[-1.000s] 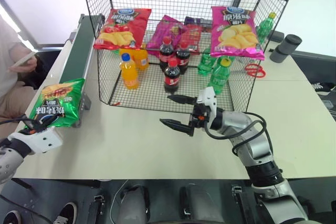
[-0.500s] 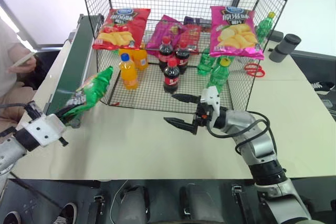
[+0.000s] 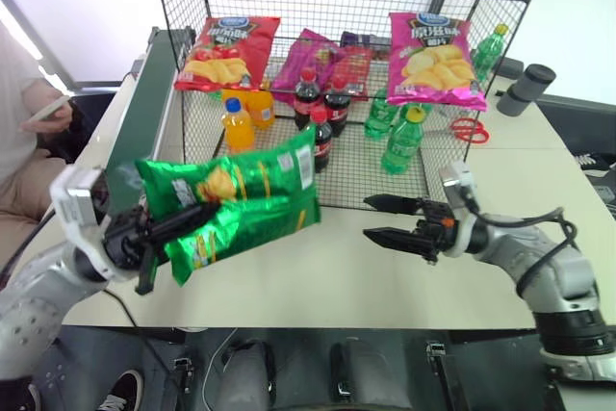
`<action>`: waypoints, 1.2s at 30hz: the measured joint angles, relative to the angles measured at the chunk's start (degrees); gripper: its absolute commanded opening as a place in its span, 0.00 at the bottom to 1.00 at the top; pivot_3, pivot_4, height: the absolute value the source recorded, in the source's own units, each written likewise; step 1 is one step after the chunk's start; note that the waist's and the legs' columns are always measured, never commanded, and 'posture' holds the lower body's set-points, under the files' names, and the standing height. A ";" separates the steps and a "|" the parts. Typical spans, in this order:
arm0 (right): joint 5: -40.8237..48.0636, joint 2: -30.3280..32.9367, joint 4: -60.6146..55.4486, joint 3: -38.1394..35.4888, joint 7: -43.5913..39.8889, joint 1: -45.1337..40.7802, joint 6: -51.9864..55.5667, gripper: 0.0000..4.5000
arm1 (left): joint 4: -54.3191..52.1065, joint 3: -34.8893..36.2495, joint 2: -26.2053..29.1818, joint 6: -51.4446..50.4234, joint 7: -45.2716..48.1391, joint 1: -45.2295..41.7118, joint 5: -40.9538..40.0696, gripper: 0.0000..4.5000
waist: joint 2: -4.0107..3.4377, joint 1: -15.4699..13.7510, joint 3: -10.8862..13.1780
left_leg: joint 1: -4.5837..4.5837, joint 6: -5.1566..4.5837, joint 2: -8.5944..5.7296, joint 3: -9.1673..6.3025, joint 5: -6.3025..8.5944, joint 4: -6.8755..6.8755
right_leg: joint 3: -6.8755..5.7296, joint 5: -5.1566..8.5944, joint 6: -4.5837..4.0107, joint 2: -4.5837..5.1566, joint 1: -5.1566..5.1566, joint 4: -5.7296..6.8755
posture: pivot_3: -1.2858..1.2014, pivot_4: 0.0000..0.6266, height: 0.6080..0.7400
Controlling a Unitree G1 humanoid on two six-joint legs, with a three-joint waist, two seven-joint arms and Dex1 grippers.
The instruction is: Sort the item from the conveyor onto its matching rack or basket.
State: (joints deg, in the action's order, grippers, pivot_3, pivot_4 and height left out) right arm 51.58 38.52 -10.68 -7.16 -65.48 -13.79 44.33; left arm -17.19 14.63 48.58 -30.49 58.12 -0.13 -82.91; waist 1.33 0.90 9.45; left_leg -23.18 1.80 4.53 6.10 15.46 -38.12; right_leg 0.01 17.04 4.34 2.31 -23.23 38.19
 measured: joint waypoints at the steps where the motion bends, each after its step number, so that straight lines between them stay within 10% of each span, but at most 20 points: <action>1: 0.71 0.40 -0.72 -0.18 0.14 0.29 1.07 1.00 | 0.97 -0.37 -0.57 -2.23 0.30 -1.97 -1.73 0.01 | 0.00 0.06 0.00 | 0.00 0.00 0.00 -0.02 0.00 0.00 | 0.00 0.00 0.00 -0.02 0.00 0.00 | 0.52 0.24 1.00; 14: 18.41 -0.33 -4.14 -5.03 6.77 -4.13 14.98 1.00 | 11.96 -4.98 -7.74 -25.62 3.88 -16.05 -7.48 0.01 | 0.01 -0.26 0.00 | -0.14 0.00 -0.03 -0.11 0.00 -0.01 | 0.02 0.01 0.01 -0.04 -0.06 -0.07 | 0.52 0.24 1.00; 36: 22.43 -1.41 -4.94 -0.98 9.87 -6.34 20.55 1.00 | 11.55 -4.78 -14.13 -29.93 7.02 -19.43 1.42 0.01 | 0.02 -0.14 0.01 | -0.20 0.00 -0.07 -0.17 0.00 -0.01 | 0.01 0.01 0.01 -0.02 -0.09 -0.09 | 0.52 0.24 1.00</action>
State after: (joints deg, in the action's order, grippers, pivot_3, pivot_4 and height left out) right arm 74.02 37.11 -15.62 -8.14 -55.61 -20.12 64.88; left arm -5.64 9.85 34.44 -60.42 65.15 -19.56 -81.49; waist 1.34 0.76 9.45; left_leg -23.38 1.80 4.45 5.94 15.45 -38.13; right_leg 0.02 17.06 4.36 2.29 -23.32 38.10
